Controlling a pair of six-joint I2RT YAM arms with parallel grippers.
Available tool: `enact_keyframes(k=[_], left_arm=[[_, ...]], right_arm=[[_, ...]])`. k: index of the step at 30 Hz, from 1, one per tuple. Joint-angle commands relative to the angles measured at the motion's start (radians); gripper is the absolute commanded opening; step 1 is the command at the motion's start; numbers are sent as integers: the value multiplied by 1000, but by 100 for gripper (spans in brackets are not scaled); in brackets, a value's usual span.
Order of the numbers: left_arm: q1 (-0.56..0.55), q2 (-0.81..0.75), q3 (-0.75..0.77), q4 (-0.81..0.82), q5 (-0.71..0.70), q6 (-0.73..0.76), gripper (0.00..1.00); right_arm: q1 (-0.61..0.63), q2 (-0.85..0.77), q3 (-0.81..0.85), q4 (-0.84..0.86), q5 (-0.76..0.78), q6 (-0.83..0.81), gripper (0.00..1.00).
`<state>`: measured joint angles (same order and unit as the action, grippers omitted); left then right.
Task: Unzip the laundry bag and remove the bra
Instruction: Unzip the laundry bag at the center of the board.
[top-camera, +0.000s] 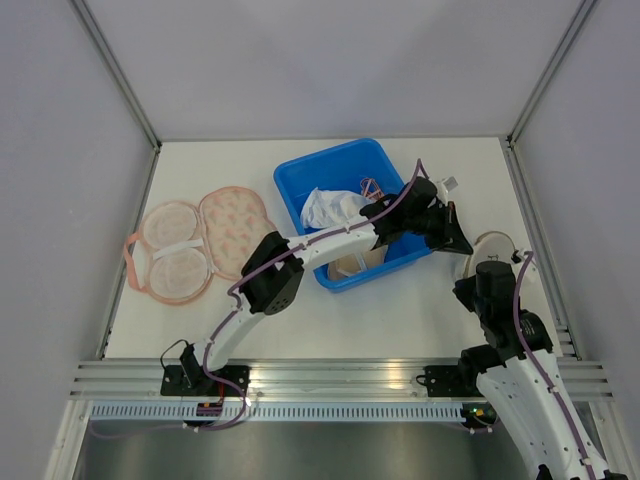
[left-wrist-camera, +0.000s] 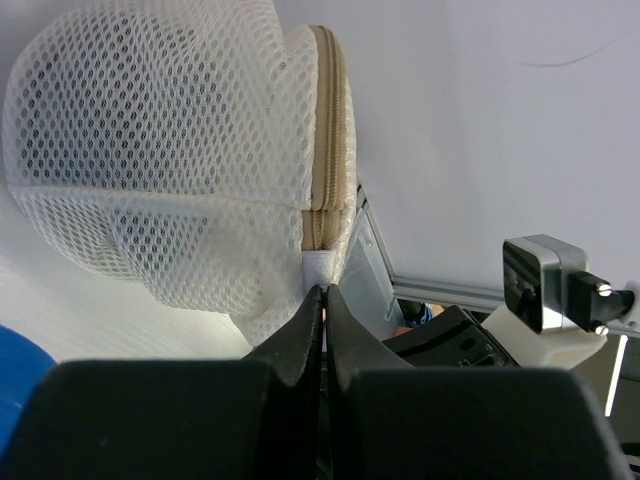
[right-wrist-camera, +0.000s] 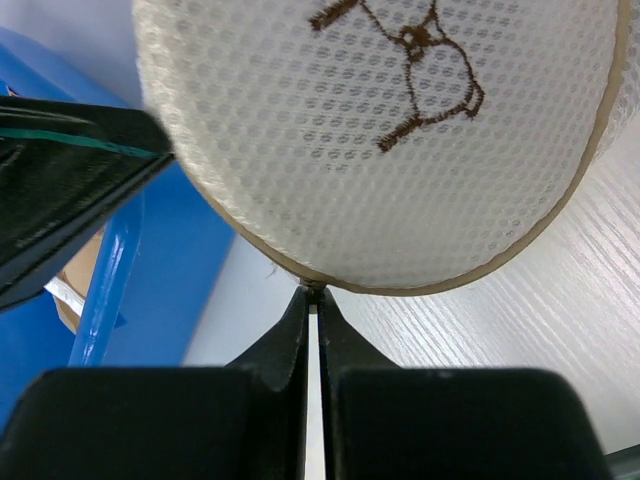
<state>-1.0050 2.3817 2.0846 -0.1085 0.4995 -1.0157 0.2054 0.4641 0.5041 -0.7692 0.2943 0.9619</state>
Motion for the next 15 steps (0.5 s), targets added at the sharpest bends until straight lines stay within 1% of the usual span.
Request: enact_keyframes(k=[1,4,9,15], left_arm=[[29,-1,84,15,27,69,2],[46,-1,86,18,37,81,2],[62,30,136,16,39,98,2],[88,69,201,17,50,95,2]], right_arm=[[2,-5,-3,-50,-11,9,3],[3,11,7,-65,-6,9,0],[2,47,22,-91,17,9,0],[3,79,42,-85,54,47,0]])
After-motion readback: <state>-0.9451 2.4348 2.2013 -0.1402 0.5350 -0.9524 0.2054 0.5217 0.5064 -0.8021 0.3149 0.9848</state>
